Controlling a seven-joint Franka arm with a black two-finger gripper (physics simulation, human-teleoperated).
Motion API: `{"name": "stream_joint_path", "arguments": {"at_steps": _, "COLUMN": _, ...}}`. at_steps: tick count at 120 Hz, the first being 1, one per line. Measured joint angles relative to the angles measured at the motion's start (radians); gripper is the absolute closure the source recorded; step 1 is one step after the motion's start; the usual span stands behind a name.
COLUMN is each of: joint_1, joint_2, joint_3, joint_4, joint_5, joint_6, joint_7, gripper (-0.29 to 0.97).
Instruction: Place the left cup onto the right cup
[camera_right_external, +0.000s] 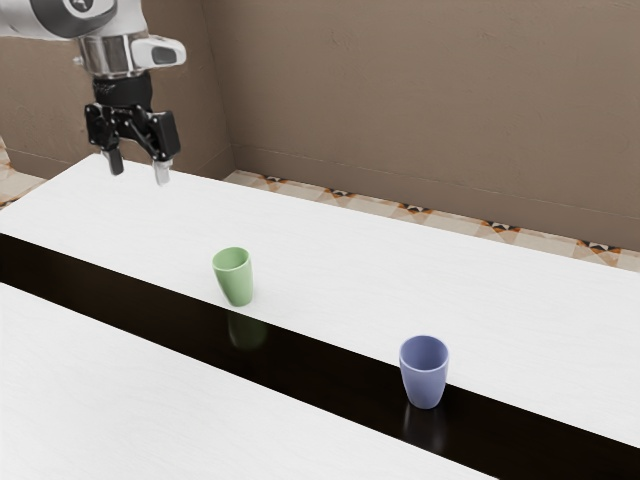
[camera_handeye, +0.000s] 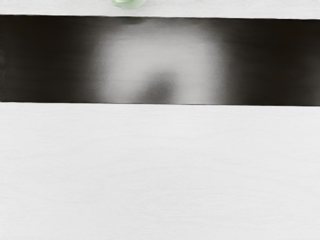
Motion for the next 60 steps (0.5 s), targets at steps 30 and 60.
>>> {"name": "stream_joint_path", "arguments": {"at_steps": 30, "joint_1": -0.061, "joint_2": 0.057, "joint_3": -0.005, "joint_4": 0.033, "joint_5": 0.045, "joint_6": 0.063, "joint_7": 0.001, "gripper": 0.02}}
{"name": "stream_joint_path", "arguments": {"at_steps": 60, "joint_1": 0.013, "joint_2": 0.266, "joint_3": 0.001, "joint_4": 0.033, "joint_5": 0.041, "joint_6": 0.234, "joint_7": 0.011, "gripper": 0.02}}
